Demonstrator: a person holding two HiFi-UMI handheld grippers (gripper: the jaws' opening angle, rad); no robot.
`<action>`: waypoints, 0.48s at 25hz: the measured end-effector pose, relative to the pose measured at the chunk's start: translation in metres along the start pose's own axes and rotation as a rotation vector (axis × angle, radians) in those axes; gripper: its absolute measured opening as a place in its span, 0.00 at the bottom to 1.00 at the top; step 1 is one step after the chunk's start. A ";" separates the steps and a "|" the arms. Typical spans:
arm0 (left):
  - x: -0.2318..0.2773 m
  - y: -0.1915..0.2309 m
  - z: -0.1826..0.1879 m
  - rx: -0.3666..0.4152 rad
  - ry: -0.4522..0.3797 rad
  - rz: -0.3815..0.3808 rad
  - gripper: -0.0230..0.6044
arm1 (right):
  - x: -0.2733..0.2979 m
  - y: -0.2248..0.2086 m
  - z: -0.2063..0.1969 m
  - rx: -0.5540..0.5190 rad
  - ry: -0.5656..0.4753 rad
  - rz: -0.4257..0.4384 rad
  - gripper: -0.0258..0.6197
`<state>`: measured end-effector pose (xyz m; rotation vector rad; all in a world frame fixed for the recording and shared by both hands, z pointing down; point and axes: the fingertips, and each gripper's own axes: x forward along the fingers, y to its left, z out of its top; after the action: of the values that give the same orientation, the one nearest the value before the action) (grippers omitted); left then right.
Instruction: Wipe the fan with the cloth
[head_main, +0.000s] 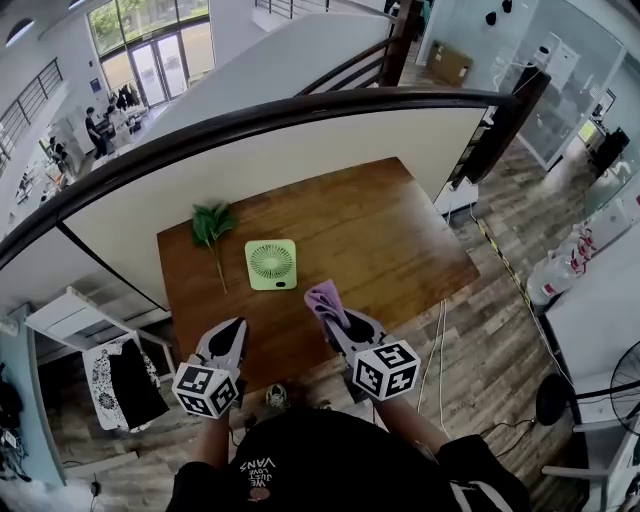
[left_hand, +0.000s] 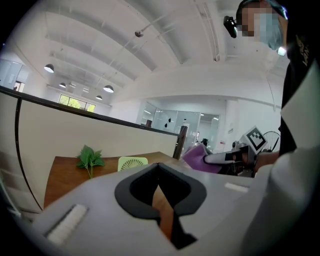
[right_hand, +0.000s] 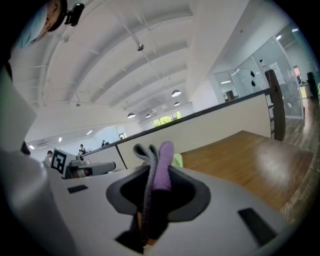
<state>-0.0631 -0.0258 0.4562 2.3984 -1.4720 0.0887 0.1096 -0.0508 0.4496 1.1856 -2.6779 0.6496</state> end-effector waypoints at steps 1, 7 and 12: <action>-0.001 -0.003 -0.001 0.001 0.001 0.004 0.06 | -0.001 -0.001 -0.001 -0.002 0.003 0.003 0.20; -0.003 -0.022 -0.009 -0.005 -0.012 0.036 0.06 | -0.010 -0.005 -0.006 -0.014 0.013 0.038 0.20; -0.007 -0.038 -0.017 -0.015 -0.024 0.058 0.05 | -0.017 -0.008 -0.011 -0.023 0.025 0.068 0.20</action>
<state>-0.0308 0.0014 0.4615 2.3537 -1.5479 0.0618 0.1262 -0.0394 0.4569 1.0784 -2.7077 0.6372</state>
